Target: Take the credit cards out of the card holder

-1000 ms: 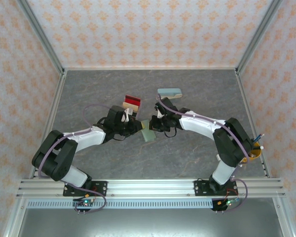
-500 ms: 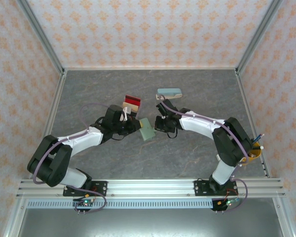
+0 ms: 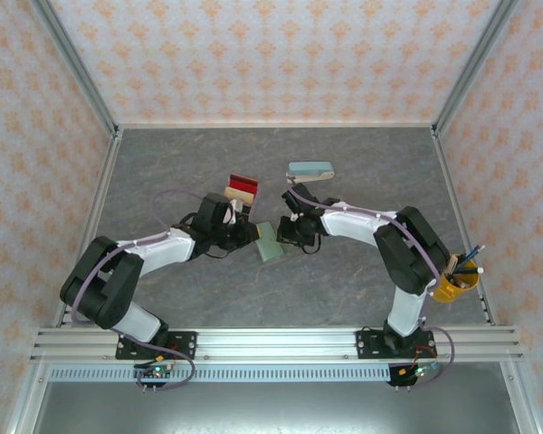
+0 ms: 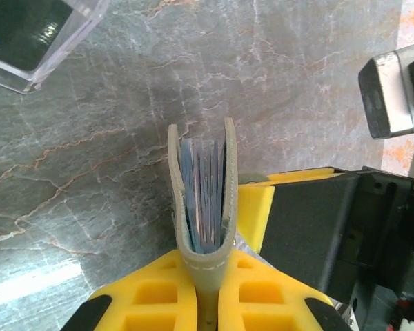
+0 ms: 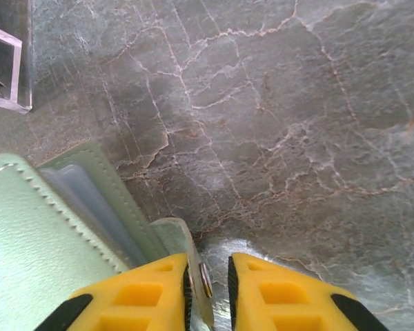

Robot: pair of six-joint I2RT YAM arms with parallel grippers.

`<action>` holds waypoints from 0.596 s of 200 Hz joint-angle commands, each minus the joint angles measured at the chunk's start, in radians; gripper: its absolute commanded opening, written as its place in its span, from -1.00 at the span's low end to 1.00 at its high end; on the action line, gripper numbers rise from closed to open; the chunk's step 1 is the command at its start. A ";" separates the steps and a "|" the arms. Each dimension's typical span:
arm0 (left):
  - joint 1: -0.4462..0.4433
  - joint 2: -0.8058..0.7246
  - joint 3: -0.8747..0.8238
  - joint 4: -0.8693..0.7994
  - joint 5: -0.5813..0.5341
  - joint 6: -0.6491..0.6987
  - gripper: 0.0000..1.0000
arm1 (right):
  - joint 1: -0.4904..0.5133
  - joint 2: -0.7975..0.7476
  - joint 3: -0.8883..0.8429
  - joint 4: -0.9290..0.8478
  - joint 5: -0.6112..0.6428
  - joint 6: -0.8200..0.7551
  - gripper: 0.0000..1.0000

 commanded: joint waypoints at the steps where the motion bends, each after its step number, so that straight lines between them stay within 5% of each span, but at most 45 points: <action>1: -0.003 0.013 0.006 0.024 -0.023 0.000 -1.00 | -0.004 0.015 0.030 0.019 -0.010 -0.018 -0.57; 90: -0.003 0.067 0.066 -0.149 -0.033 0.062 -1.00 | -0.004 0.050 0.083 -0.015 0.064 -0.059 -0.67; 119: -0.002 0.053 0.097 -0.215 -0.062 0.077 -0.60 | -0.004 0.044 0.092 -0.042 0.098 -0.071 -0.84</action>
